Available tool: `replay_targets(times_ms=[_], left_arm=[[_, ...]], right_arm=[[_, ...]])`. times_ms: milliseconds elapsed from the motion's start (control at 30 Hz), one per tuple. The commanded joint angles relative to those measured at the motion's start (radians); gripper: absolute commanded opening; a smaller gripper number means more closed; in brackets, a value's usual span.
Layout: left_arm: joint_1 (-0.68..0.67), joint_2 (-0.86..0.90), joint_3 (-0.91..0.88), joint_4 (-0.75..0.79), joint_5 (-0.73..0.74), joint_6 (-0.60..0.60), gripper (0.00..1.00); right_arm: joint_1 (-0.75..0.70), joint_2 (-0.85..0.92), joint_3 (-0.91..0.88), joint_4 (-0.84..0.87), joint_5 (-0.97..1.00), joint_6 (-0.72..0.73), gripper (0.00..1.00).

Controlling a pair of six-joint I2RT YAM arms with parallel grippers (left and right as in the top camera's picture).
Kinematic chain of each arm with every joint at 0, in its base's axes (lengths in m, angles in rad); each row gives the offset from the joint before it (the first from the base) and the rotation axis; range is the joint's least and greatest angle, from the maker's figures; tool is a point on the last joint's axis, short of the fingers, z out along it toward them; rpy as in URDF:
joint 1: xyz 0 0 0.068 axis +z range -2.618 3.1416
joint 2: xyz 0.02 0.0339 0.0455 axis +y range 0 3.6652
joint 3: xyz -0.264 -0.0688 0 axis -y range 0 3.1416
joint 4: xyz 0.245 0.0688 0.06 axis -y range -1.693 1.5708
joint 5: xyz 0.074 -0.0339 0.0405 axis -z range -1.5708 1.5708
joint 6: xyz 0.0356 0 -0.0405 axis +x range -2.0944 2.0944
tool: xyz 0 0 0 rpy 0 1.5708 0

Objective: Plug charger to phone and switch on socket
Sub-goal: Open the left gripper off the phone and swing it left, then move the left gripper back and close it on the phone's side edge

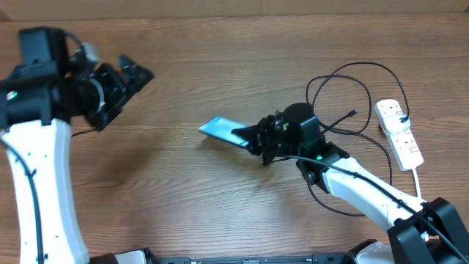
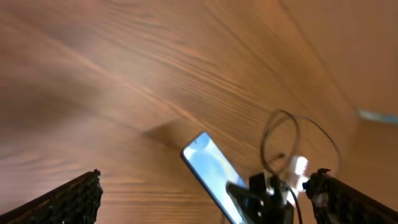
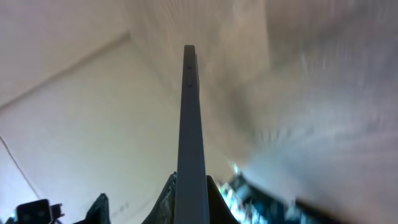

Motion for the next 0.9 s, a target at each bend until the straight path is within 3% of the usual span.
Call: replay_targets(times_ms=[0, 167, 300, 500, 700, 867], left_arm=[[0.045, -0.051, 0.008, -0.058, -0.061, 0.041, 1.0], [0.054, -0.072, 0.006, -0.163, 0.055, 0.04, 1.0], [0.053, -0.073, -0.024, -0.284, 0.114, 0.019, 1.0], [0.053, -0.09, -0.191, -0.236, 0.24, -0.066, 0.99], [0.04, -0.093, -0.497, 0.037, 0.5, -0.229, 0.88], [-0.027, -0.093, -0.653, 0.266, 0.507, -0.409, 0.78]], right_arm=[[0.069, -0.011, 0.011, 0.05, -0.071, 0.177, 0.04], [0.138, -0.011, 0.011, 0.217, -0.041, 0.184, 0.04], [0.147, -0.011, 0.011, 0.236, 0.024, 0.132, 0.04], [0.145, -0.011, 0.011, 0.225, 0.18, 0.091, 0.04], [0.145, -0.011, 0.011, 0.243, 0.265, 0.091, 0.04], [0.145, -0.011, 0.011, 0.243, 0.272, 0.091, 0.04]])
